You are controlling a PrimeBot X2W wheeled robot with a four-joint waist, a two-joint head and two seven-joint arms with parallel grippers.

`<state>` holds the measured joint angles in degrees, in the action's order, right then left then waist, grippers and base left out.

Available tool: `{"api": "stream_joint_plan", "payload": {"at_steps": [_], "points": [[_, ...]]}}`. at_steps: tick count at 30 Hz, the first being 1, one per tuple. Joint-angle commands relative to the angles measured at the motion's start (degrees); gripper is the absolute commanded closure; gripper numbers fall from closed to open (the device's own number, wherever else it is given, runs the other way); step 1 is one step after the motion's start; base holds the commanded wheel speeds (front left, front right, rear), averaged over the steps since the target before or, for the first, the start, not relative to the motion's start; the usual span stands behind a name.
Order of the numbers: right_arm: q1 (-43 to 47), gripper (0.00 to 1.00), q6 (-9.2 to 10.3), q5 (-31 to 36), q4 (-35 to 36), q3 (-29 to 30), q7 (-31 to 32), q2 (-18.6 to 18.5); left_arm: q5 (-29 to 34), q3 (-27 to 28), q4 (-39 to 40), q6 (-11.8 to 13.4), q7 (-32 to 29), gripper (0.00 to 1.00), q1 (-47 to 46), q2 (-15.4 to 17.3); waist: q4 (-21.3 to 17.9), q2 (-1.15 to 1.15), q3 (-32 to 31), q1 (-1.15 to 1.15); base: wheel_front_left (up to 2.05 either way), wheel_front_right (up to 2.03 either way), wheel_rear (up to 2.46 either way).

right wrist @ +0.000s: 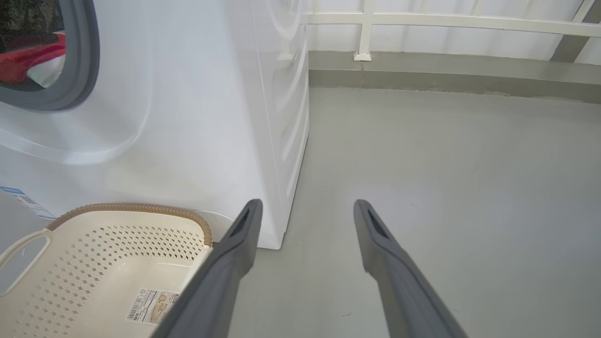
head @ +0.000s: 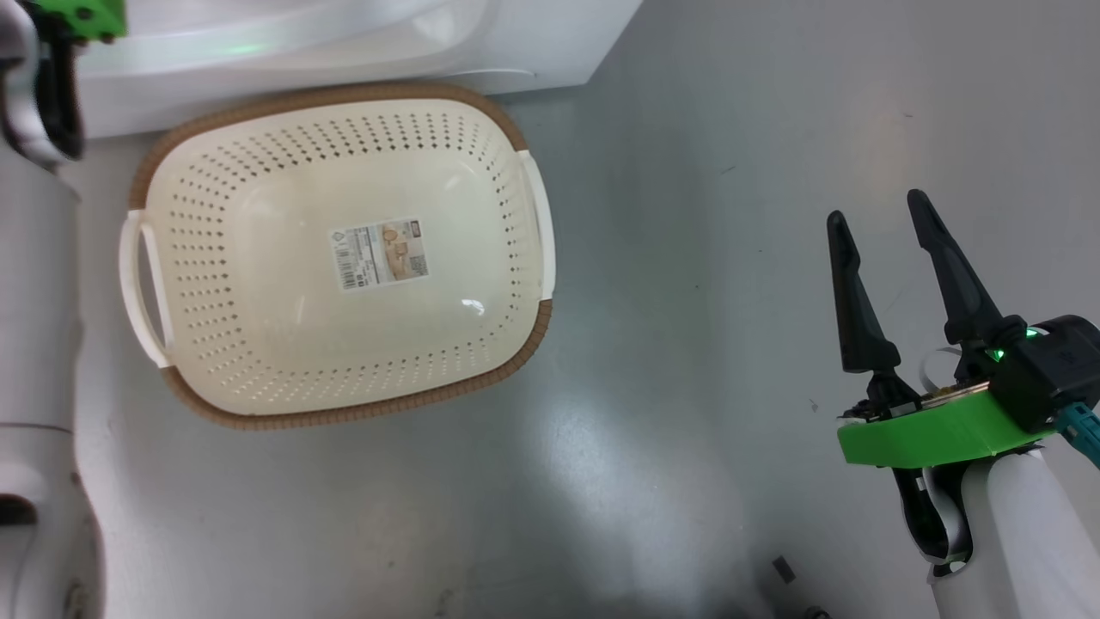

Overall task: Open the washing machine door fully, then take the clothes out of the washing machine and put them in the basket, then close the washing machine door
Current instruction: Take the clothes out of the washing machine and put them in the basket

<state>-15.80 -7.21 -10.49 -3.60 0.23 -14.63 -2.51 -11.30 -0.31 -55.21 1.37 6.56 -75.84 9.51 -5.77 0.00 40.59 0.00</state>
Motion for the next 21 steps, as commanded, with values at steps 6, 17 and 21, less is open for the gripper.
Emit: {"api": "stream_joint_plan", "payload": {"at_steps": [6, 17, 21], "points": [[-0.12, 0.0, -0.28, -0.79, 0.99, -1.89, -0.37, -0.37, 1.7, -1.0, -4.83, 1.3, -4.83, 0.0, -3.19, 5.48, -2.28, 0.0, -0.08, 0.0, 0.0, 0.0, 0.0], [0.26, 0.0, -0.28, -2.3, 0.94, -3.14, -0.37, -0.37, 3.78, -4.13, -10.95, 2.55, -11.88, 0.0, -5.53, 7.47, -4.11, 0.0, -0.98, 0.0, 0.0, 0.0, 0.0], [0.29, 0.0, -0.28, -2.64, 0.99, -3.35, -0.37, -0.37, 4.18, -4.86, -11.55, 3.05, -11.63, 1.0, -5.39, 8.14, -4.39, 0.0, -1.17, 0.0, 0.0, 0.0, 0.0]]}}
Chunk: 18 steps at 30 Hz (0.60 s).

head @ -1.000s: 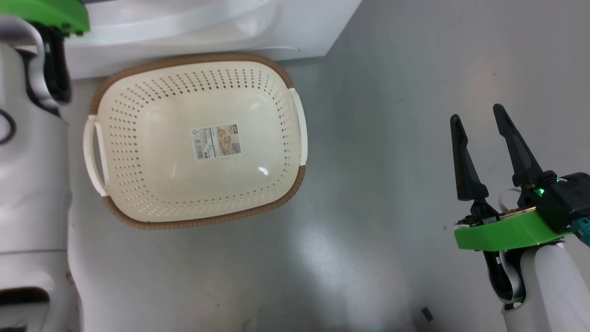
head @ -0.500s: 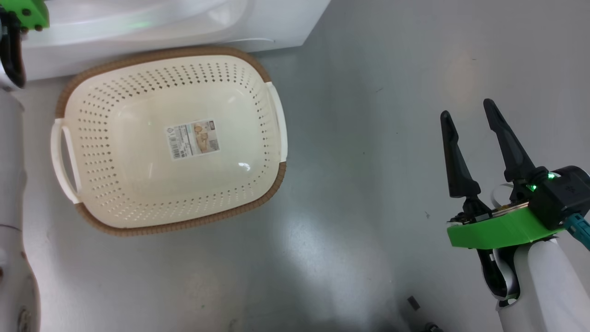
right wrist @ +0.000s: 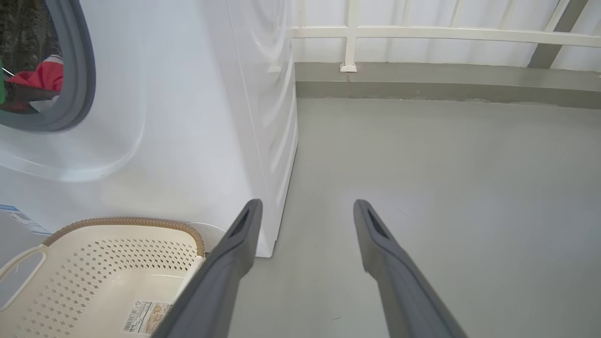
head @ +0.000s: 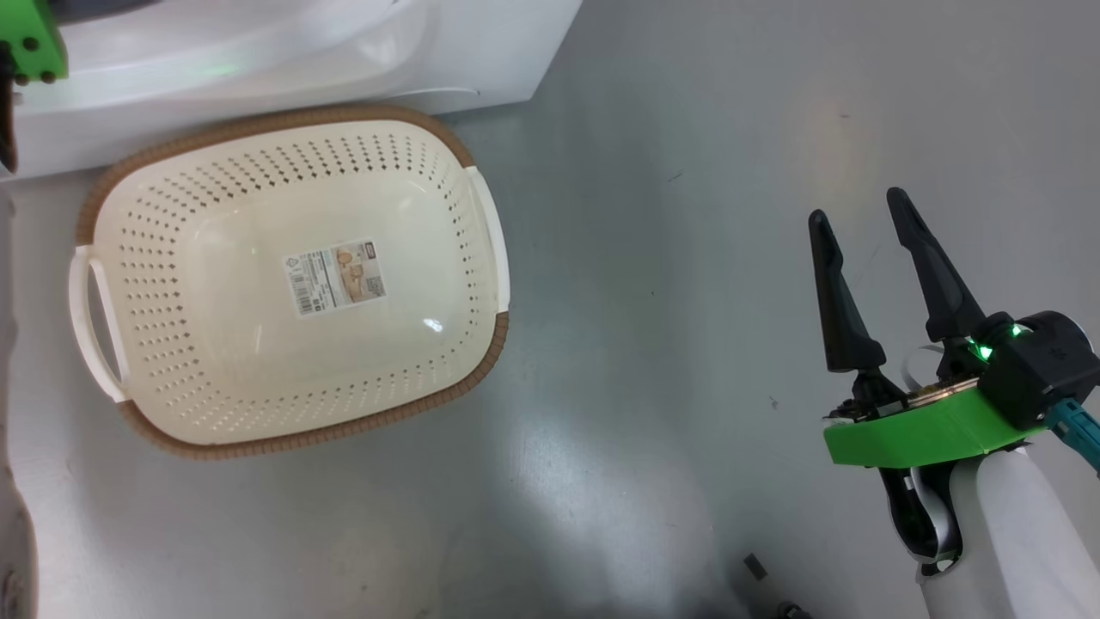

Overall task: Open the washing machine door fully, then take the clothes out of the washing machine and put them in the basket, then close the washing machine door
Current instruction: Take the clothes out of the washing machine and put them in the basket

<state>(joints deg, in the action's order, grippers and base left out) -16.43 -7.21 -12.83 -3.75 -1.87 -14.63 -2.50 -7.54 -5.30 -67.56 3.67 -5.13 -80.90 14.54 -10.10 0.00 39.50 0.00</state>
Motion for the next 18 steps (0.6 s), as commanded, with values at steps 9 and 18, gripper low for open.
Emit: {"api": "stream_joint_plan", "payload": {"at_steps": [9, 18], "points": [[1.1, 0.0, -0.28, -0.22, 0.92, -1.27, -0.37, -0.38, -0.39, -0.05, 1.98, 0.86, 5.71, 1.0, 0.72, 3.07, 0.52, 0.0, -0.55, 0.0, 0.0, 0.0, 0.0], [1.06, 0.0, -0.28, -0.22, 0.78, -1.06, -0.37, -0.38, -4.18, 2.05, 4.63, -1.31, 16.43, 1.0, 4.63, 2.24, 1.87, 0.0, -1.6, 0.0, 0.0, 0.0, 0.0]]}}
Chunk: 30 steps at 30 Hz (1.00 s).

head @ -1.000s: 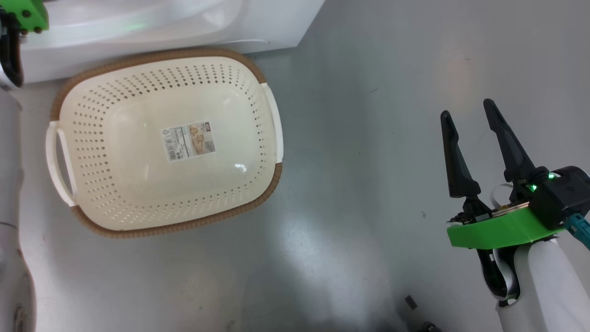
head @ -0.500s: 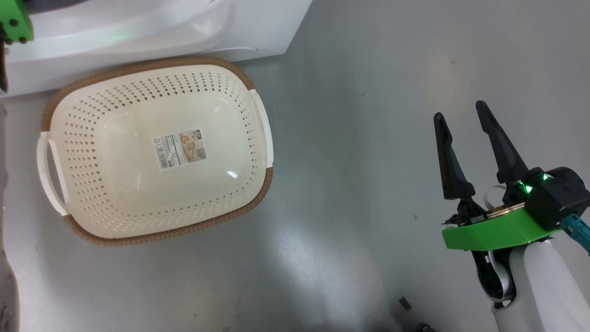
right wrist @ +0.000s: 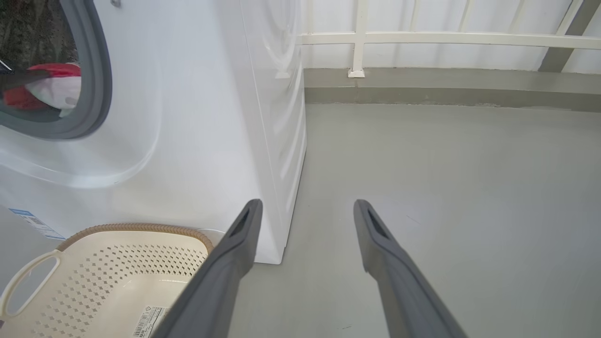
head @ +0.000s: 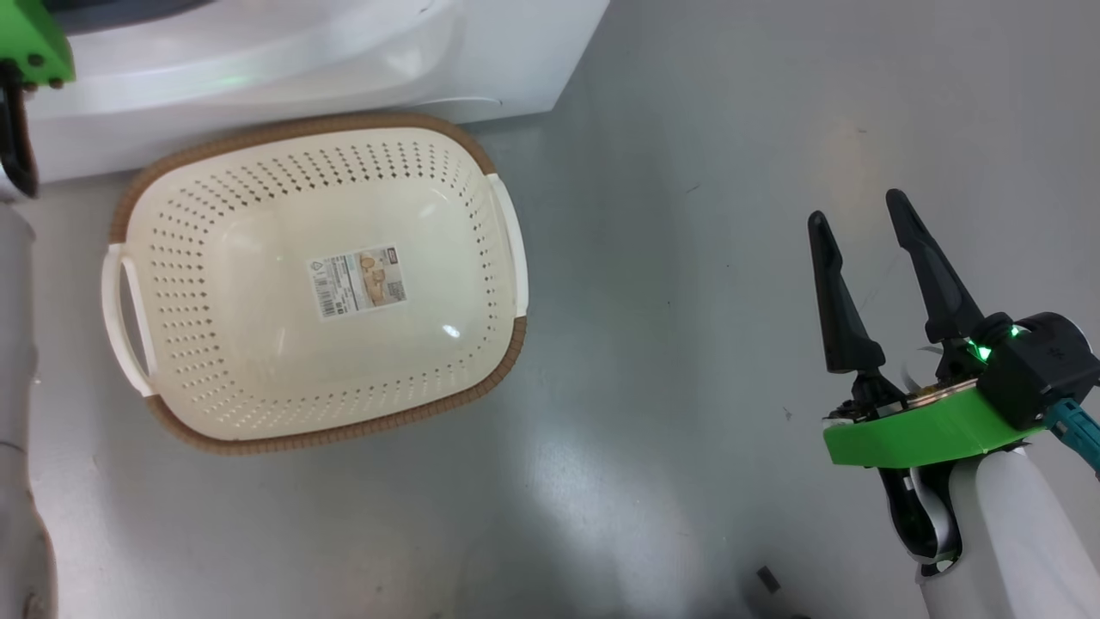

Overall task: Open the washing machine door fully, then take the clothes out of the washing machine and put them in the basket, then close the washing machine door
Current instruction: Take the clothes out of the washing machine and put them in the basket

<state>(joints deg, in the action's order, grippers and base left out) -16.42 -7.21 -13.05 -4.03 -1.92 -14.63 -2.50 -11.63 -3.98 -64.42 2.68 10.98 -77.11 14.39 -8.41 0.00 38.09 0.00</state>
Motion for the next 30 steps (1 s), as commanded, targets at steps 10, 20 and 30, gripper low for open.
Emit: {"api": "stream_joint_plan", "payload": {"at_steps": [10, 20, 30], "points": [[1.42, 0.0, -0.28, 0.09, 0.88, -0.77, -0.37, -0.38, -2.69, 2.71, 9.87, -2.08, 3.96, 1.0, 8.04, 1.06, 1.53, 0.0, -2.72, 0.0, 0.0, 0.0, 0.0], [1.73, 0.0, -0.28, -0.29, 0.65, -0.6, -0.37, -0.38, -2.09, 5.88, 28.54, -1.17, 4.01, 1.0, 19.83, -0.53, 2.55, 0.0, -5.85, 0.0, 0.0, 0.0, 0.0], [2.6, 0.0, -0.28, -0.86, 0.33, -0.61, -0.37, -0.38, -1.42, 7.0, 38.34, -1.19, 4.01, 1.0, 30.46, -3.45, 3.31, 0.0, -10.12, 0.0, 0.0, 0.0, 0.0]]}}
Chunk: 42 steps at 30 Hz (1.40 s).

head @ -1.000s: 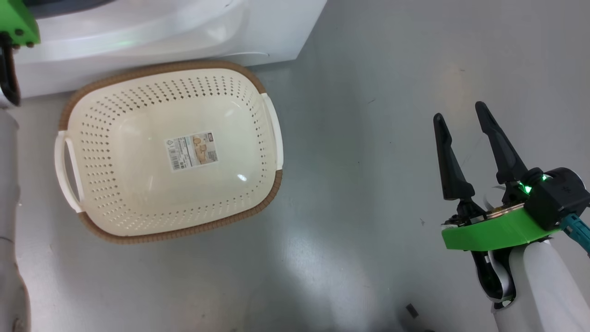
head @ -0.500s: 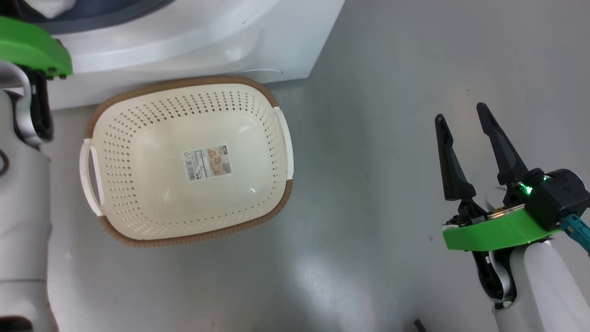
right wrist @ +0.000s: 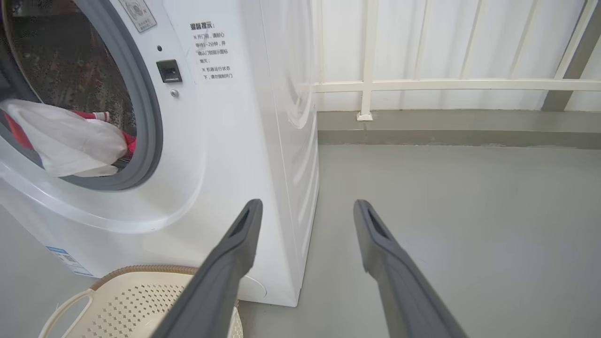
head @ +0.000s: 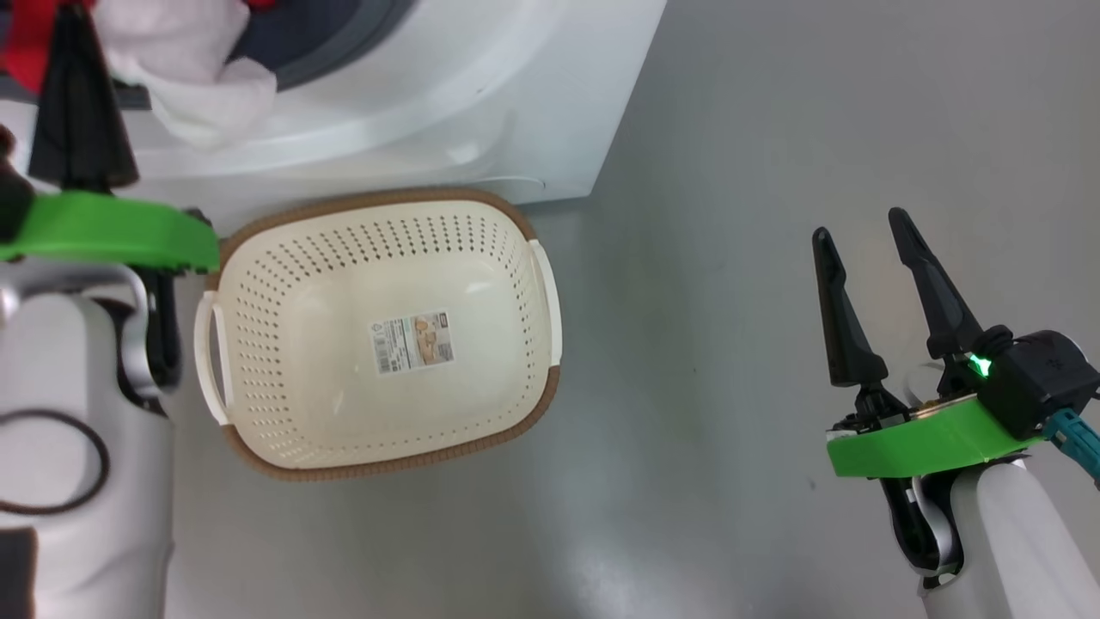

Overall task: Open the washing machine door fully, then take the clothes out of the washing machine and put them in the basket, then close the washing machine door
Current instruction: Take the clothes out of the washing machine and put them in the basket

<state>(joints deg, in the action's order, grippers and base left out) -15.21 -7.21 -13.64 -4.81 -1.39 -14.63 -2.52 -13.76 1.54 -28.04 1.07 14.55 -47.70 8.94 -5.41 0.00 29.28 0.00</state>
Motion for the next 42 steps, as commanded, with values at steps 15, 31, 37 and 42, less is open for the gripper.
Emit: {"api": "stream_joint_plan", "payload": {"at_steps": [15, 31, 37, 42], "points": [[4.17, 0.0, -0.28, -1.38, -0.18, -1.2, -0.37, -0.36, -0.38, -0.07, 10.16, 0.87, -1.27, 1.0, 16.18, -0.9, 0.86, 0.0, -10.27, 0.0, 0.0, 0.0, 0.0], [9.33, 0.0, -0.28, -1.83, -1.11, -0.68, -0.37, -0.36, -3.45, -1.1, 21.59, 2.27, -6.64, 1.0, 33.12, -2.94, 1.16, 0.0, -19.97, 0.0, 0.0, 0.0, 0.0], [9.7, 0.0, -0.28, -1.99, -0.7, -1.22, -0.37, -0.36, -5.17, -1.67, 19.49, 2.4, -6.61, 1.0, 34.74, -3.88, 0.9, 0.0, -19.67, 0.0, 0.0, 0.0, 0.0], [9.07, 0.0, -0.28, -1.84, -0.34, -1.57, -0.37, -0.36, -6.24, -2.5, 14.52, 2.04, -5.44, 1.0, 32.68, -4.49, 0.61, 0.0, -17.86, 0.0, 0.0, 0.0, 0.0]]}}
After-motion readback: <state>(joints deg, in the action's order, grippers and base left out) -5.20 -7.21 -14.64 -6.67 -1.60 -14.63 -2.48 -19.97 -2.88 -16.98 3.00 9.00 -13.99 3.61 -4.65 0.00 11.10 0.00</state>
